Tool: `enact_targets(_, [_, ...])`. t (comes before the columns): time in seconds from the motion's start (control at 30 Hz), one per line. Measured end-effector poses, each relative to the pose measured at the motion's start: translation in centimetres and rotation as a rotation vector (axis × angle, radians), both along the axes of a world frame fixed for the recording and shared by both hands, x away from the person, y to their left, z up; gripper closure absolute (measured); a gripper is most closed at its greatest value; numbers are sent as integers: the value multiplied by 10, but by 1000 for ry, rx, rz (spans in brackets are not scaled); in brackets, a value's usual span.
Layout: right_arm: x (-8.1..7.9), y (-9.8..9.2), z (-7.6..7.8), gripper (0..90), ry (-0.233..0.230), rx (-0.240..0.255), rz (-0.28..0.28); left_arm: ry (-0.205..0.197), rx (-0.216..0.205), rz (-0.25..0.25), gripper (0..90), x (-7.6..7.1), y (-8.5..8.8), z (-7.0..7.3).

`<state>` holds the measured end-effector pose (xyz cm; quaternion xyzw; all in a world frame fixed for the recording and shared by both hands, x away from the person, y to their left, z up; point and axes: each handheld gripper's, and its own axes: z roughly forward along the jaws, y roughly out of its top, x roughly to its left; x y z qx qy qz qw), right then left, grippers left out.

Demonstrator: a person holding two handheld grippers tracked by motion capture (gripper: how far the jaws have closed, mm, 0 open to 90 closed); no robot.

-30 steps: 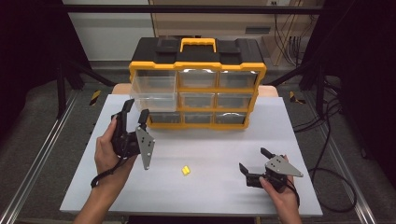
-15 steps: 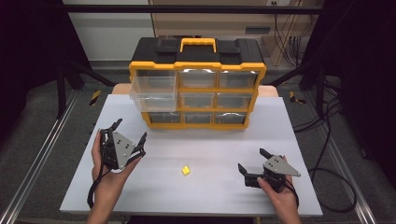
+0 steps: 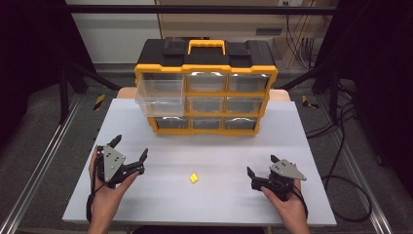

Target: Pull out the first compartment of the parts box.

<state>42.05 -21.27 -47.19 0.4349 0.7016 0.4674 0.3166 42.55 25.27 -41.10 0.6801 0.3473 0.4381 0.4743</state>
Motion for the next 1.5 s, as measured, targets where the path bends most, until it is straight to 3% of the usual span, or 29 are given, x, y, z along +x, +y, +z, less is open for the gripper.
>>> enact_targets(0.23, [0, 7, 6, 71, 99, 19, 39, 3, -79, -24, 87, -3, 0, -14])
enact_targets(0.3, [0, 9, 8, 74, 122, 16, 50, 13, -121, -32, 80, -5, 2, -19])
enact_targets(0.47, [2, 12, 11, 77, 209, 15, 88, 36, -203, -33, 68, -12, 10, -43])
enact_targets(0.6, [2, 14, 13, 78, 228, -6, 106, 96, -267, -12, 61, -18, 18, -57])
enact_targets(0.63, [2, 14, 13, 75, 220, -12, 105, 89, -285, -8, 59, -20, 19, -57])
enact_targets(0.7, [2, 15, 13, 68, 200, -15, 91, 65, -279, 4, 59, -20, 20, -55])
enact_targets(1.0, [-1, 30, 9, 67, 174, -48, 112, 72, -259, -11, 58, -16, 14, -57])
enact_targets(1.2, [1, 46, 12, 66, 190, -31, 152, 69, -262, -6, 59, -15, 16, -58])
enact_targets(1.5, [10, 90, 23, 66, 233, -90, 230, 65, -281, 11, 58, -14, 22, -58])
